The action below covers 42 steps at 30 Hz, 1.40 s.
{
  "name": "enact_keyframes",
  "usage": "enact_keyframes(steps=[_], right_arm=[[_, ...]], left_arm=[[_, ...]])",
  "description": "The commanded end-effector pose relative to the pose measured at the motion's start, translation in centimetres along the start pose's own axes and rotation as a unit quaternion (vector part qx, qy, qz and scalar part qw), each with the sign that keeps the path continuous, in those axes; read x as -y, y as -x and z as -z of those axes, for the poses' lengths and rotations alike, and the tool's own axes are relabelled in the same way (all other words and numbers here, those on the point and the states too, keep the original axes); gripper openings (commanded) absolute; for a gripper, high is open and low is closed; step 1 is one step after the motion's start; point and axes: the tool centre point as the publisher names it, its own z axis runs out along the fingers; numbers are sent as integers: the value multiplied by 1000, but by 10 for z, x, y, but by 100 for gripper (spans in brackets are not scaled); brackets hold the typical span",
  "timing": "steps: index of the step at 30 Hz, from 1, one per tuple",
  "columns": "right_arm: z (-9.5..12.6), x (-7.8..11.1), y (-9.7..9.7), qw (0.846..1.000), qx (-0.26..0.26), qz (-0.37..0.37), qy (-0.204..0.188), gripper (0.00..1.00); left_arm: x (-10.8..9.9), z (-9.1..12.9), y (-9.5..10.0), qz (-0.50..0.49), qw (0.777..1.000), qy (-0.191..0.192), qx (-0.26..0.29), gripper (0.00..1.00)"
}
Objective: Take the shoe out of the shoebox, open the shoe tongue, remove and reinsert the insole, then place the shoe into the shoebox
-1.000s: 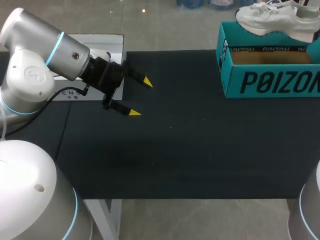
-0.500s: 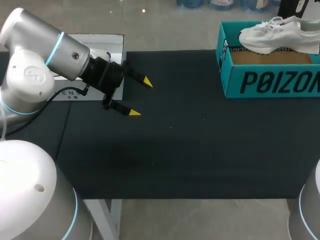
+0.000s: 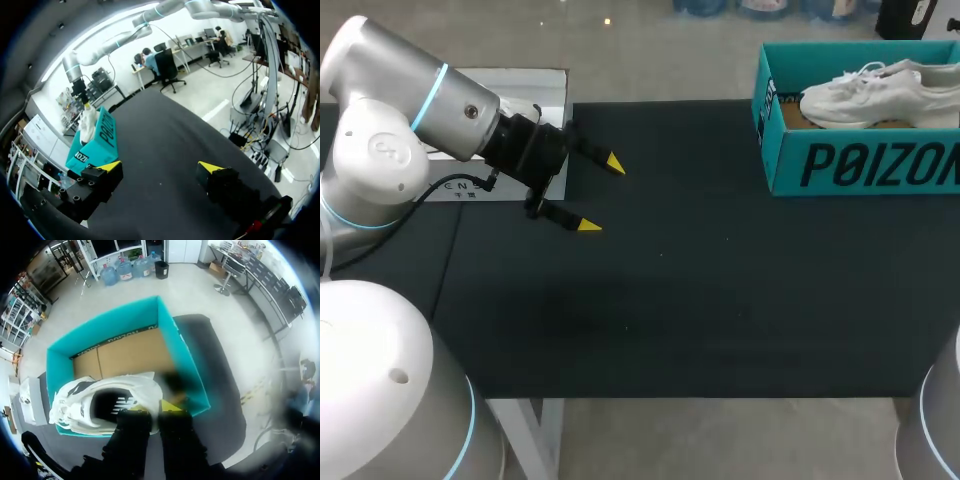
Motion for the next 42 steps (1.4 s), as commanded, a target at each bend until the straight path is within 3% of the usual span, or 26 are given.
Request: enact_keyframes(steps=[1,16,26,42], right_arm=[[-5,4,3,1000,-10,9,15,0],[-51,22,1,999,-5,30,13,0],[-89,24,-1,999,-7,33,-4,0],[-126,25,-2,999,-8,35,-27,0]], left_arm=[[0,0,1,0,1000,1,-1,100],[0,0,1,0,1000,1,-1,100],[0,0,1,0,1000,1,-1,100],[0,0,1,0,1000,1,-1,100]])
